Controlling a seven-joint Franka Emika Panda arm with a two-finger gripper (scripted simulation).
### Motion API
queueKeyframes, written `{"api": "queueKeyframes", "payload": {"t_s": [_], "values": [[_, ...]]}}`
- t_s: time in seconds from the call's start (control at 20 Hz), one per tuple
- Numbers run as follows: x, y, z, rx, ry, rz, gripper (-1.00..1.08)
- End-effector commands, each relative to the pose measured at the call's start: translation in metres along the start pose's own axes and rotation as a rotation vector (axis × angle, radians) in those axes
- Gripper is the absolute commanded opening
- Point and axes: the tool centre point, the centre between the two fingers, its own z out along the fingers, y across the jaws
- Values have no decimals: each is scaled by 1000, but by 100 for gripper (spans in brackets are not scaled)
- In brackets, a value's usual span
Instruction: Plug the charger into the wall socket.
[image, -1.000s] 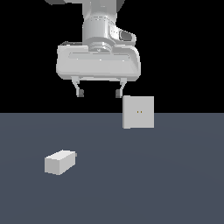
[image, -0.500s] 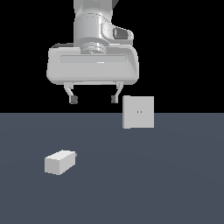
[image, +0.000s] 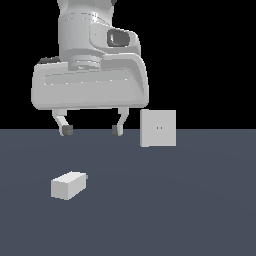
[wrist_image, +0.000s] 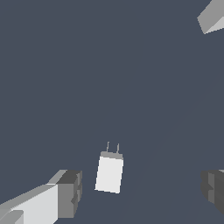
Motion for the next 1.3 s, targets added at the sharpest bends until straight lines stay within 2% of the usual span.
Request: {"api": "queueKeyframes", "payload": {"t_s": [0.0, 0.6, 1.25], "values": [[-8, -5, 7, -1, 19, 37, 100], [-27, -21, 30, -7, 70, 135, 100], [-29, -23, 33, -9, 75, 146, 100]]}}
